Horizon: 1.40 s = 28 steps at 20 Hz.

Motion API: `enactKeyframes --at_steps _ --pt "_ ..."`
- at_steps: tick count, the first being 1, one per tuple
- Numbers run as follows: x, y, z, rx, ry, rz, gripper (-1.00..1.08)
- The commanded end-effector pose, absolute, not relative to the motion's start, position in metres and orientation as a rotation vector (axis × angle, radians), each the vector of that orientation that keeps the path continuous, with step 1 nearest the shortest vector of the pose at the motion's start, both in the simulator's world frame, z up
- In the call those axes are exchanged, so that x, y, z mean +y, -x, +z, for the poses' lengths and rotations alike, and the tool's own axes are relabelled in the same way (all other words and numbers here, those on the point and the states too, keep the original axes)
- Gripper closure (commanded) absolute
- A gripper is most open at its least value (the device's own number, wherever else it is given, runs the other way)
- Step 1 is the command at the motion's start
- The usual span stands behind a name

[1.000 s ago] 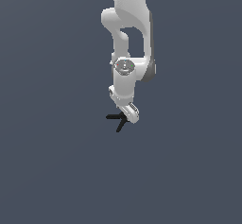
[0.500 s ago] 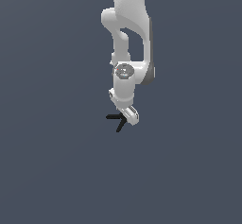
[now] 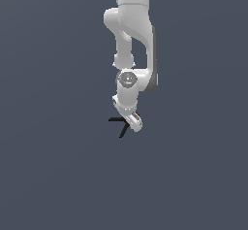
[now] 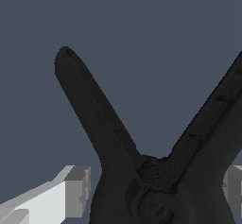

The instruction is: Pick up the object and move it to a goal position.

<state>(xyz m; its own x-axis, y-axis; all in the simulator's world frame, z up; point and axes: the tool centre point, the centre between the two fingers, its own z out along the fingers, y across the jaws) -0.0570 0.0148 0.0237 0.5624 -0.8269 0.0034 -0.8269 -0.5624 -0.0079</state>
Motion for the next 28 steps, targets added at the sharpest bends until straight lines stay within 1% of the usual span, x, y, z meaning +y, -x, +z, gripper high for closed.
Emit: enactKeyframes --at_steps 1,9,16,22,28 --pt "0.013 0.06 0.019 1.473 2.775 0.0 1.08" --pt "0.013 0.06 0.019 1.473 2.775 0.0 1.08" --pt "0.011 0.057 0.033 1.468 2.771 -0.011 1.08" --pt "0.0 0.058 0.061 1.469 2.77 -0.009 1.08" --pt "-0.019 0.059 0.109 1.47 2.77 -0.008 1.08"
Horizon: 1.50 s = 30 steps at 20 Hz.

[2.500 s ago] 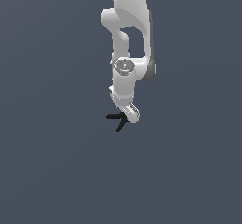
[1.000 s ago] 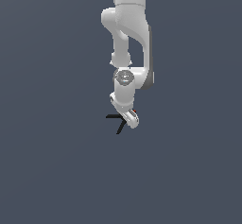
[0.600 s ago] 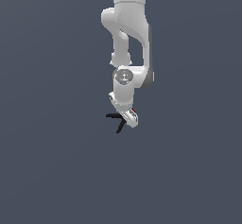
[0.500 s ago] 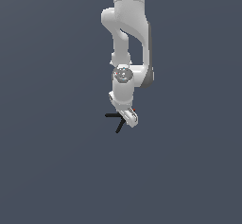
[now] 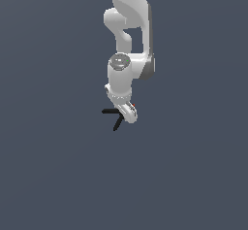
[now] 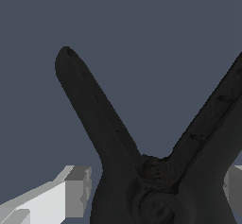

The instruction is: Pick up the object and move it to a goal position.

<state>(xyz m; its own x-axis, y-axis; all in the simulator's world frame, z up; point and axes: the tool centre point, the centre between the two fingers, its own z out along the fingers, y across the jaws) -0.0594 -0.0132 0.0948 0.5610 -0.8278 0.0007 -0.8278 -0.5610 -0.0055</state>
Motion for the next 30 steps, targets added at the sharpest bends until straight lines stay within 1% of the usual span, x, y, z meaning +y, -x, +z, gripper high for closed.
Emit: enactKeyframes --at_steps 1,17,30 --pt "-0.022 0.059 0.119 1.47 2.77 -0.008 1.08" --pt "-0.088 0.061 0.291 1.476 2.771 -0.004 1.08" --pt "-0.136 0.057 0.418 1.475 2.773 -0.002 1.08"
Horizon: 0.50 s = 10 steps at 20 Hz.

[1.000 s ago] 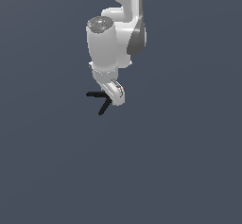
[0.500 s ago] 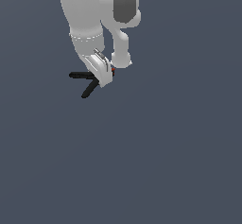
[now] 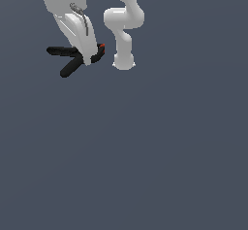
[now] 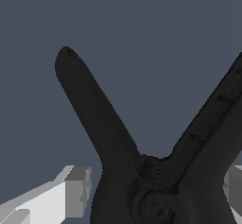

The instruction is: Pick up the object and move it to a goal position.

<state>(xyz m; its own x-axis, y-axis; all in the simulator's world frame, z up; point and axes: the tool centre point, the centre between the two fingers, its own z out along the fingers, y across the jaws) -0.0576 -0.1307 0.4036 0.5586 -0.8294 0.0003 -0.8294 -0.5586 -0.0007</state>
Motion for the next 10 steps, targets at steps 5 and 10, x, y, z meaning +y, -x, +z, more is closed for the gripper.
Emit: enactKeyframes --at_steps 5,10 --pt "-0.148 0.055 0.451 1.473 2.775 -0.001 1.08" --pt "-0.155 0.053 0.471 1.472 2.775 0.0 1.08"
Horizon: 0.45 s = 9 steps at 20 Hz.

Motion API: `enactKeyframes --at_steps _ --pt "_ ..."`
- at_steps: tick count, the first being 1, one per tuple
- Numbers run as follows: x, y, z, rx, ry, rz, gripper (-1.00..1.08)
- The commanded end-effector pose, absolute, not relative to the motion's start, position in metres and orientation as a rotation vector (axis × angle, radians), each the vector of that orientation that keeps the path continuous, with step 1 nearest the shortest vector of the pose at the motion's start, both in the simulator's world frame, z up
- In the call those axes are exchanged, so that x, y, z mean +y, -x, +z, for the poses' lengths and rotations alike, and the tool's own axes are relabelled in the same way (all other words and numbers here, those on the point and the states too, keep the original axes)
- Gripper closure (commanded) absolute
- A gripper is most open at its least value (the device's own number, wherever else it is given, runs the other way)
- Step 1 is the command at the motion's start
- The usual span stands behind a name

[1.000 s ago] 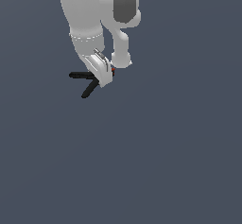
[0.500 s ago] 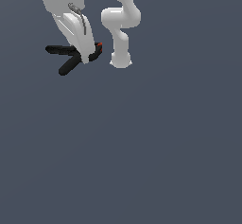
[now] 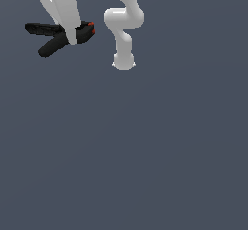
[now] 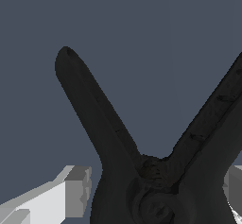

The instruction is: Pick up the object and move it to a goal position.

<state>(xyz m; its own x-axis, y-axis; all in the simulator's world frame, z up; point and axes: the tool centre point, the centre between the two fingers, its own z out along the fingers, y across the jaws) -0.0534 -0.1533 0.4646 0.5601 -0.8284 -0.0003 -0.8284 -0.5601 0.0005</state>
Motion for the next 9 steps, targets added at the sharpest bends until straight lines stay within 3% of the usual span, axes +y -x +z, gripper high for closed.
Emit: enactKeyframes --at_steps 1,9 --pt "-0.156 0.052 0.474 -1.472 -2.775 0.0 1.08" --pt "-0.16 0.051 0.484 -1.472 -2.775 0.0 1.08"
